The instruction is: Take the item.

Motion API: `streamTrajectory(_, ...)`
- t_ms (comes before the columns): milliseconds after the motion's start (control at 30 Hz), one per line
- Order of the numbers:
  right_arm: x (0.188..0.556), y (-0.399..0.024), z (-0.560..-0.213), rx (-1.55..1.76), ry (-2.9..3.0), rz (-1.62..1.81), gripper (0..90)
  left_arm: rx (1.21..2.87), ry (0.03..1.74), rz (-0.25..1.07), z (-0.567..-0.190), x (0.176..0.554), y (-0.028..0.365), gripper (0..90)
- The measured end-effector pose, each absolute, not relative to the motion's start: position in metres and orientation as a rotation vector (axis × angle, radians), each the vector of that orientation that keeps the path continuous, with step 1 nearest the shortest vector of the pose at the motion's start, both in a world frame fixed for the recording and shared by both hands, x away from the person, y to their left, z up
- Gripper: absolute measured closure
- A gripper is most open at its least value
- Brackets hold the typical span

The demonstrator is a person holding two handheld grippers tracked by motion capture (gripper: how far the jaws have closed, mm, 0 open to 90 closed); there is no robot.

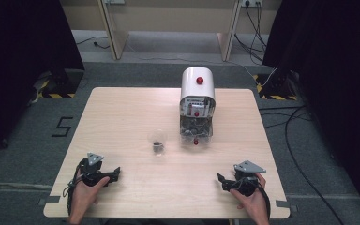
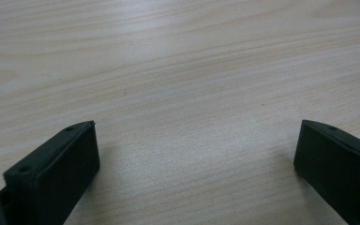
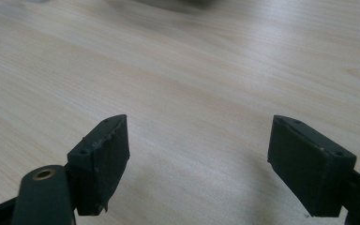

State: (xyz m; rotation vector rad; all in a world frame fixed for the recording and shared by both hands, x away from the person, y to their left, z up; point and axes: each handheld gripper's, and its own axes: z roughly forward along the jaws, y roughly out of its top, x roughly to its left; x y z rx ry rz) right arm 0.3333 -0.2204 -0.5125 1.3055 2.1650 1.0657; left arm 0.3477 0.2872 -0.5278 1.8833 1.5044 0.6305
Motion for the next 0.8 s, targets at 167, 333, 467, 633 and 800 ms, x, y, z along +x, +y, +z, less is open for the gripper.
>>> streamTrajectory(167,0.331,-0.222,-0.514,1.301,2.173,1.048,21.9,1.883,1.505,0.630,-0.528,0.348,0.287,0.0)
streamTrajectory(333,0.328,-0.223,-0.516,1.309,2.181,1.025,21.9,1.883,1.505,0.630,-0.528,0.348,0.287,0.0)
streamTrajectory(467,0.327,-0.225,-0.518,1.316,2.188,1.010,21.9,1.883,1.505,0.631,-0.528,0.348,0.287,0.0)
streamTrajectory(633,0.324,-0.227,-0.518,1.313,2.191,0.989,21.4,1.883,1.504,0.631,-0.528,0.348,0.287,0.0)
streamTrajectory(800,0.321,-0.228,-0.519,1.299,2.198,0.962,18.6,1.883,1.504,0.631,-0.528,0.348,0.287,0.0)
